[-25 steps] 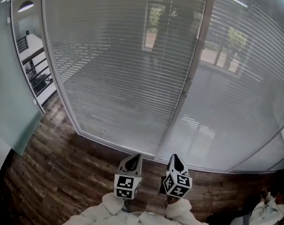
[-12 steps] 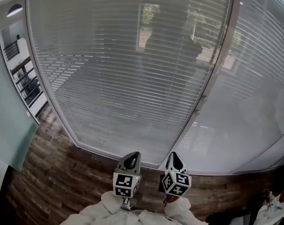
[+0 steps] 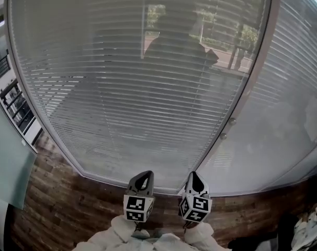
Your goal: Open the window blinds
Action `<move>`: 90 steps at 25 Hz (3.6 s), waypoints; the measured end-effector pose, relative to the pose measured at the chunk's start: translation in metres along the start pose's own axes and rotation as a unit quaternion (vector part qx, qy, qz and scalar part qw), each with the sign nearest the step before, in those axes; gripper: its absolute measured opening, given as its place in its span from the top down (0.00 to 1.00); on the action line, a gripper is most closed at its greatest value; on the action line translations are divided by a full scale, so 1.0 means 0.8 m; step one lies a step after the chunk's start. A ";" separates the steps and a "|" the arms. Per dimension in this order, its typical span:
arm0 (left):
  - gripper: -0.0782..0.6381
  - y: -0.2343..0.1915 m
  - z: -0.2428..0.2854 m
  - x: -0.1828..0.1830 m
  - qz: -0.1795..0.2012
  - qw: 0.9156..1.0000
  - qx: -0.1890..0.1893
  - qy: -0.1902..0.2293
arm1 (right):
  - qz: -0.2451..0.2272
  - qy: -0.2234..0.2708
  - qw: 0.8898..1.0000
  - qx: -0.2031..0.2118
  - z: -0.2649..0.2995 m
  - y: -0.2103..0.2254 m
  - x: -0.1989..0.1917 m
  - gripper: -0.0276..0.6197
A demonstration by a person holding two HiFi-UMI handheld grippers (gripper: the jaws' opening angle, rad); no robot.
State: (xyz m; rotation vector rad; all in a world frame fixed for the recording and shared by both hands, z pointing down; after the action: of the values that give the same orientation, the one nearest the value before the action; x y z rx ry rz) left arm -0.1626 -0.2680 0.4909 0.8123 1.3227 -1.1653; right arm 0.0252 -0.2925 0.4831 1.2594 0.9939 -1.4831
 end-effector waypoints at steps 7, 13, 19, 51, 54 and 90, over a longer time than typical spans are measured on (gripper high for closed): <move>0.89 -0.007 0.013 -0.002 -0.010 1.000 0.000 -0.005 | 0.045 0.075 0.995 -0.057 0.033 0.094 0.088 0.94; 0.89 -0.006 0.021 -0.008 -0.016 1.000 0.007 -0.012 | 0.113 0.127 0.985 -0.035 0.059 0.146 0.186 0.74; 0.89 0.002 0.025 -0.012 -0.008 1.000 -0.002 -0.013 | 0.219 0.129 0.966 -0.044 0.092 0.172 0.208 0.65; 0.89 -0.006 0.048 -0.017 -0.008 1.000 -0.015 -0.015 | 0.198 0.070 0.975 -0.066 0.131 0.200 0.207 0.76; 0.89 -0.007 0.045 -0.020 -0.010 1.000 -0.012 -0.017 | 0.117 0.055 0.988 -0.083 0.130 0.197 0.208 0.76; 0.89 -0.005 0.047 -0.039 0.006 0.999 -0.006 -0.044 | -0.532 -0.069 0.832 -0.139 0.137 0.164 0.209 0.76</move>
State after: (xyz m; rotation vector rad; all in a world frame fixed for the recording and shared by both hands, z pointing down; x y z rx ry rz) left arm -0.1518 -0.2995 0.5266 0.7505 1.2491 -1.1704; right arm 0.1169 -0.4543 0.3326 0.3008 1.8851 -2.0729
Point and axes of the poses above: the fingertips, and each gripper's own axes: z forward along the fingers, y to its right, x out of its top, the point moved 5 cm from there along -z, backward along the fingers, and after that the axes turned 6 degrees about -z, right-handed, at the moved point
